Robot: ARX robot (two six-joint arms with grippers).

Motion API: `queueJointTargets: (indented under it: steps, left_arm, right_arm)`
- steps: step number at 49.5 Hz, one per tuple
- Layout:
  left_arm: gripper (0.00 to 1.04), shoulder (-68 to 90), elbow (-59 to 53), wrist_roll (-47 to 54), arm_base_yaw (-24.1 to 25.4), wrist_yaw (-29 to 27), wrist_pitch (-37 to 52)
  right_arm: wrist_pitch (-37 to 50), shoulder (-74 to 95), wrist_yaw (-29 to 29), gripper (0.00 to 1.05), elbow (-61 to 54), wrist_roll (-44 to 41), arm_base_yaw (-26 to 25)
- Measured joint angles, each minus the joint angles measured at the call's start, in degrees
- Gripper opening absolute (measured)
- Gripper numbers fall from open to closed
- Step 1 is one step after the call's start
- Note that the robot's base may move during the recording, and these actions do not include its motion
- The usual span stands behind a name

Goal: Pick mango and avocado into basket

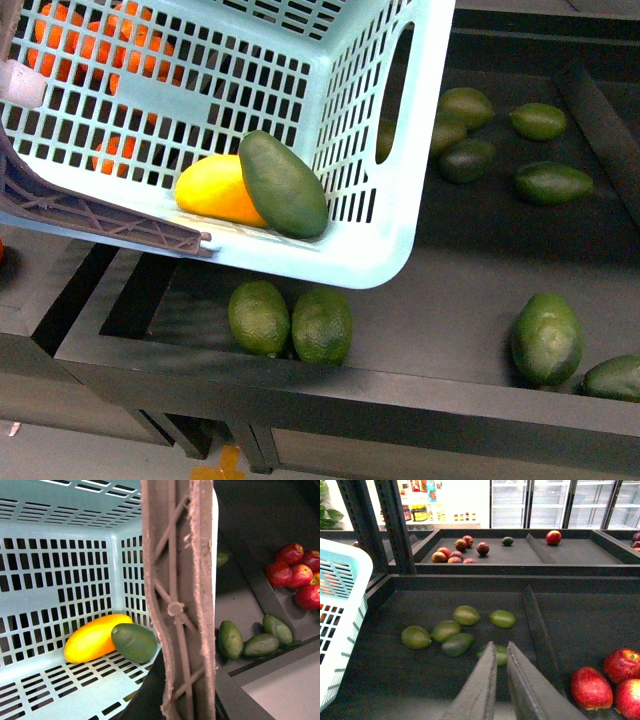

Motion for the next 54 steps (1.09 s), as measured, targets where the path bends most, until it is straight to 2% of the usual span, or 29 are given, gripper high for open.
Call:
queueJointTargets:
  steps: [3,35,52,54]
  left_arm:
    - [0.08,0.0,0.0,0.0,0.0,0.0,0.0]
    - [0.08,0.0,0.0,0.0,0.0,0.0,0.0]
    - [0.08,0.0,0.0,0.0,0.0,0.0,0.0]
    - [0.08,0.0,0.0,0.0,0.0,0.0,0.0]
  right_arm:
    - [-0.5,-1.4,0.0,0.01,-0.9,-0.3,0.0]
    - [-6.4,-13.7,0.0,0.02,-6.8,-0.3,0.0]
    - [-11.6,-19.1,0.0,0.02,-6.8,-0.4,0.0]
    - [-14.7,-21.6,0.0,0.02,-6.8,-0.4,0.0]
